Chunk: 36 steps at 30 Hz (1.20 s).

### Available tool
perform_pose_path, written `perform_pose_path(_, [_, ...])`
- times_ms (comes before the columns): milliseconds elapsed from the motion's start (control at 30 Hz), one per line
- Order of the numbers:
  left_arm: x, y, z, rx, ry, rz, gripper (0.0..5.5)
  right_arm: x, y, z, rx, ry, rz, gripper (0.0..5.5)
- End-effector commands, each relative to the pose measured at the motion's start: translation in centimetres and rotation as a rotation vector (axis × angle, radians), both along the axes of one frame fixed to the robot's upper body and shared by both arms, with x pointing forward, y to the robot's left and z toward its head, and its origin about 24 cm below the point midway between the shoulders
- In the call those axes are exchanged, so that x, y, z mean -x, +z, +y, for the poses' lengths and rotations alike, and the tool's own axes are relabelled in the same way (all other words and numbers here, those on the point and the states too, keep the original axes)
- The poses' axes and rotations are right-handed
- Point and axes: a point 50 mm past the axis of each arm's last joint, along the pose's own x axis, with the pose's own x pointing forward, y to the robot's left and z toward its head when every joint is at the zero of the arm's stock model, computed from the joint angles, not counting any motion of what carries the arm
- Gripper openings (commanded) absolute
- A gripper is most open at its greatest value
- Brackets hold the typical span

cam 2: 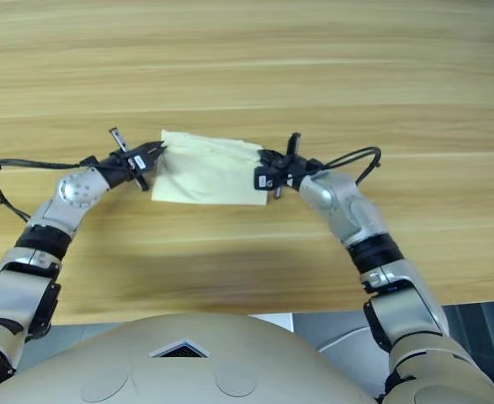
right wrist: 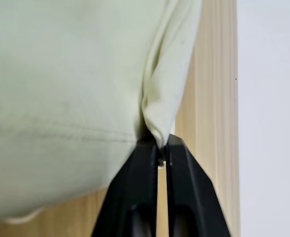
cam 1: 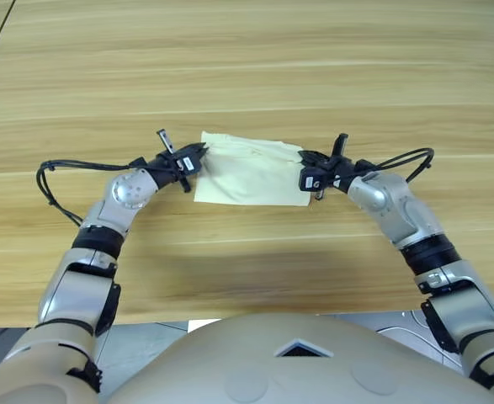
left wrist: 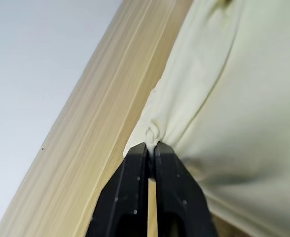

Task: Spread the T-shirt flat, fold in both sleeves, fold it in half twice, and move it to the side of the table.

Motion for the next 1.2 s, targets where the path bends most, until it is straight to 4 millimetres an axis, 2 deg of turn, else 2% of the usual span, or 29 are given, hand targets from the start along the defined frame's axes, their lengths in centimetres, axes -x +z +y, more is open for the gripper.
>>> perform_pose_path(33, [0.5,-2.5,1.0,-0.03,0.086,0.127,0.58,-2.0,0.5,-0.7,-0.203,-0.158,0.02,0.78])
perform_pose_path(133, [-0.5,-2.0,1.3,0.048,0.167,0.131,1.04,-2.9,1.5,-1.2,-0.485,-0.255,0.096,1.28])
perform_pose_path(267, [-1.9,-0.5,0.9,0.238,0.225,0.135,1.68,-3.7,1.6,-1.8,-0.823,-0.362,0.255,1.96])
perform_pose_path(400, [-4.5,2.8,1.1,0.694,0.353,0.149,2.3,-4.6,1.0,-1.8,-1.138,-0.446,0.469,2.62])
perform_pose_path(500, [-6.3,5.4,1.9,1.145,0.428,0.193,2.77,-4.9,0.4,-1.9,-1.207,-0.488,0.517,3.17])
perform_pose_path(533, [-6.4,6.1,2.1,1.225,0.403,0.18,2.98,-4.8,0.8,-1.8,-1.211,-0.448,0.49,3.38])
perform_pose_path(567, [-5.9,6.5,2.1,1.207,0.364,0.118,3.07,-4.6,1.7,-1.4,-1.211,-0.368,0.442,3.48])
perform_pose_path(667, [-4.3,6.8,1.9,1.122,0.278,-0.004,3.57,-3.3,3.5,0.0,-1.112,-0.163,0.3,4.03])
perform_pose_path(733, [-3.5,6.6,2.2,1.046,0.288,-0.072,3.86,-1.8,3.7,1.8,-0.953,-0.035,0.217,4.35])
perform_pose_path(833, [-2.0,6.0,1.5,0.915,0.224,-0.127,4.27,-0.1,2.6,4.4,-0.678,0.086,0.121,4.83])
perform_pose_path(933, [-1.1,5.3,0.7,0.872,0.175,-0.125,4.77,1.0,0.6,6.1,-0.444,0.16,0.069,5.35])
perform_pose_path(1000, [-0.9,5.0,0.5,0.858,0.174,-0.122,5.03,1.2,-1.4,6.4,-0.262,0.173,0.04,5.4])
perform_pose_path(1100, [-0.8,4.8,0.5,0.863,0.182,-0.122,5.39,1.9,-4.3,5.2,0.005,0.193,0.021,5.4])
perform_pose_path(1133, [-0.8,4.8,0.5,0.865,0.186,-0.122,5.39,2.5,-5.0,4.7,0.049,0.208,0.043,5.4])
perform_pose_path(1200, [-0.7,4.6,0.5,0.868,0.193,-0.12,5.39,5.3,-5.0,4.1,0.005,0.283,0.147,5.4])
